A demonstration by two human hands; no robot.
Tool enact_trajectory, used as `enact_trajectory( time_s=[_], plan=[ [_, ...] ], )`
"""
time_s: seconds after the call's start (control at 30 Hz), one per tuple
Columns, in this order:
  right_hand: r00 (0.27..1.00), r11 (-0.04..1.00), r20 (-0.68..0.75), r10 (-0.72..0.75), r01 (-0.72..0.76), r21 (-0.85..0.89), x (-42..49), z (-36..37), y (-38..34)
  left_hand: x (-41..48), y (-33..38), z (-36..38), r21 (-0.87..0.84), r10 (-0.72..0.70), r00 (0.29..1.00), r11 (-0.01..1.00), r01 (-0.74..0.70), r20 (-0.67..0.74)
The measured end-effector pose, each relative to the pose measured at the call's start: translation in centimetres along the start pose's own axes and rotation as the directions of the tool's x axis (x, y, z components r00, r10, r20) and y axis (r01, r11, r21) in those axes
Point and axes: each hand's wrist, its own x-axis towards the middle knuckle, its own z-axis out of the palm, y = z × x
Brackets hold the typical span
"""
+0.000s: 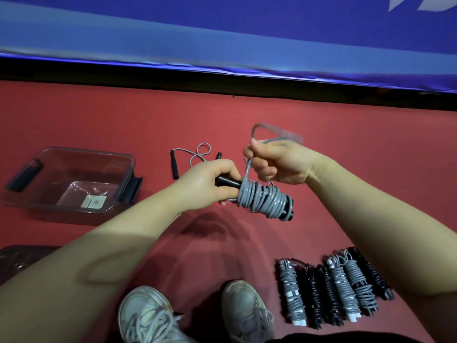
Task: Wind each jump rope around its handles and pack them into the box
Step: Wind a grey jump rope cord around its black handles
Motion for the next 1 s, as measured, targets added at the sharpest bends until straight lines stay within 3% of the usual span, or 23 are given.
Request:
enact_trajectory(
  time_s=[0.07,0.23,0.4,0.5,0.57,0.6,0.67,0.7,0.77,0.87,0.93,1.0],
  plan=[
    [0.996,0.999,-0.077,0.040,-0.039,0.010,0.5,0.3,-0.2,-0.2,0.3,0.2,-0.057,0.011,0.999,0.998,-0.008,0.045],
    [0.992,0.928,-0.038,0.122,-0.100,0.359,1.6,0.0,1.4,-0.9,1.4,0.4,-0.262,0.039,0.997,0.965,-0.019,0.072],
    [0.964,0.849,-0.228,0.140,0.001,0.528,3.3,0.0,4.2,-0.5,1.9,-0.2,-0.663,-0.084,0.993,0.749,0.009,-0.081],
    [0.934,0.913,-0.347,0.086,0.065,0.404,4.0,1.8,5.3,0.8,2.0,0.2,-0.832,-0.225,0.949,0.552,-0.063,-0.220],
    [0.856,0.957,-0.505,-0.106,0.227,0.183,4.6,3.8,5.9,2.1,2.0,0.3,-0.895,-0.339,0.895,0.426,-0.129,-0.290],
    [0.779,0.949,-0.570,-0.261,0.315,-0.003,4.9,4.6,6.2,2.8,1.8,0.2,-0.918,-0.400,0.862,0.363,-0.162,-0.310],
    [0.649,0.824,-0.528,-0.548,0.312,-0.473,4.9,5.2,6.8,3.7,1.4,-0.4,-0.949,-0.520,0.797,0.229,-0.218,-0.308],
    [0.643,0.720,-0.443,-0.625,0.255,-0.645,4.6,5.2,6.9,4.0,1.1,-0.8,-0.956,-0.568,0.770,0.182,-0.229,-0.292],
    [0.658,0.554,-0.317,-0.683,0.184,-0.812,3.7,4.8,6.2,3.9,0.6,-1.3,-0.966,-0.598,0.759,0.182,-0.183,-0.256],
    [0.693,0.456,-0.209,-0.690,0.192,-0.869,2.0,4.2,4.3,3.3,0.5,-1.5,-0.950,-0.550,0.802,0.306,-0.064,-0.231],
    [0.760,0.626,-0.228,-0.609,0.284,-0.727,1.4,3.9,3.1,3.0,0.3,-1.8,-0.934,-0.514,0.831,0.356,-0.018,-0.212],
    [0.809,0.821,-0.268,-0.523,0.393,-0.414,0.9,3.7,2.3,2.7,0.1,-2.1,-0.930,-0.492,0.851,0.368,0.014,-0.182]
  ],
)
